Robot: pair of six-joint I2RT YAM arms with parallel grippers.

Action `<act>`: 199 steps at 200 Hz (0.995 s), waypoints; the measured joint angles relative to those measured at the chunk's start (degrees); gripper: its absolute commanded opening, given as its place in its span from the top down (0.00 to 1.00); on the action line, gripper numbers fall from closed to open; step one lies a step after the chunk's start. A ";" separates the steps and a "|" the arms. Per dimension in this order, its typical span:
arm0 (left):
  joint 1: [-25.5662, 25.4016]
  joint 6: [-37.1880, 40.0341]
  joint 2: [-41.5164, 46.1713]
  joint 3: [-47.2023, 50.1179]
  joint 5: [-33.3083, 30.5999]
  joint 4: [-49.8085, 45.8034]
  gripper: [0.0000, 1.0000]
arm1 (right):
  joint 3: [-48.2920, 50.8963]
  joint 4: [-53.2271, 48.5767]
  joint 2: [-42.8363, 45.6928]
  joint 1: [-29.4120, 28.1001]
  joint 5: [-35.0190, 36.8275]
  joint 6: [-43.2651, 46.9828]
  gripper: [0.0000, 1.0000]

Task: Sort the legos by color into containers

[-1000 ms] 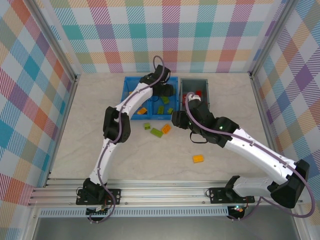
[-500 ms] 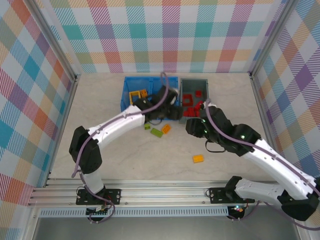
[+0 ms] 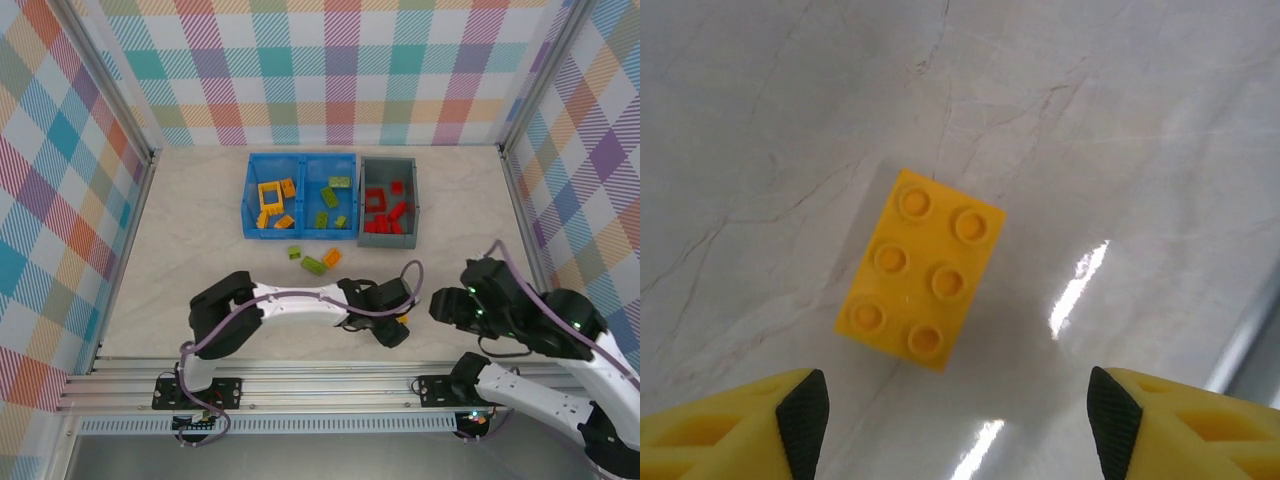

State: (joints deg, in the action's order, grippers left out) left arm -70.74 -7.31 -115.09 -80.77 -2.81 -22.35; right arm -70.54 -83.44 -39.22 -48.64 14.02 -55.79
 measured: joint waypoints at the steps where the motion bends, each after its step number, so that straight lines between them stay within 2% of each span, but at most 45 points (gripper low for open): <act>1: 0.00 0.15 -0.26 -0.17 -0.11 -0.02 0.27 | -0.15 -0.20 0.17 0.00 -0.02 -0.07 0.43; 43: 0.00 4.02 -6.62 -6.23 -3.39 -0.37 0.26 | -1.68 -1.99 2.32 0.00 -0.04 -1.03 0.43; 58: 0.00 5.11 -7.89 -7.96 -4.37 -0.68 0.30 | -1.66 -1.95 2.34 0.00 -0.04 -1.03 0.43; 77: 0.00 6.25 -9.29 -10.03 -4.50 -1.53 0.43 | -1.36 -1.90 2.34 0.00 -0.07 -1.01 0.43; 89: 0.00 7.04 -9.99 -10.58 -4.13 -1.62 0.58 | -0.90 -1.77 2.49 0.00 -0.11 -1.01 0.43; 119: 0.00 6.84 -10.38 -10.91 -3.28 -1.75 0.74 | -0.15 -1.64 3.30 0.00 -0.20 -1.01 0.44; 164: 0.07 5.53 -8.55 -8.28 -4.90 -1.09 0.75 | 1.22 0.00 3.67 0.00 -0.68 -0.37 0.44; 199: 2.71 1.27 2.40 1.33 -7.52 -1.81 0.74 | 1.29 4.39 1.70 0.13 -3.13 4.00 0.45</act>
State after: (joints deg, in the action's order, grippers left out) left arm -68.03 -6.04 -112.68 -79.44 -10.33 -24.16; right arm -69.25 -79.05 -37.52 -48.51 10.90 -51.79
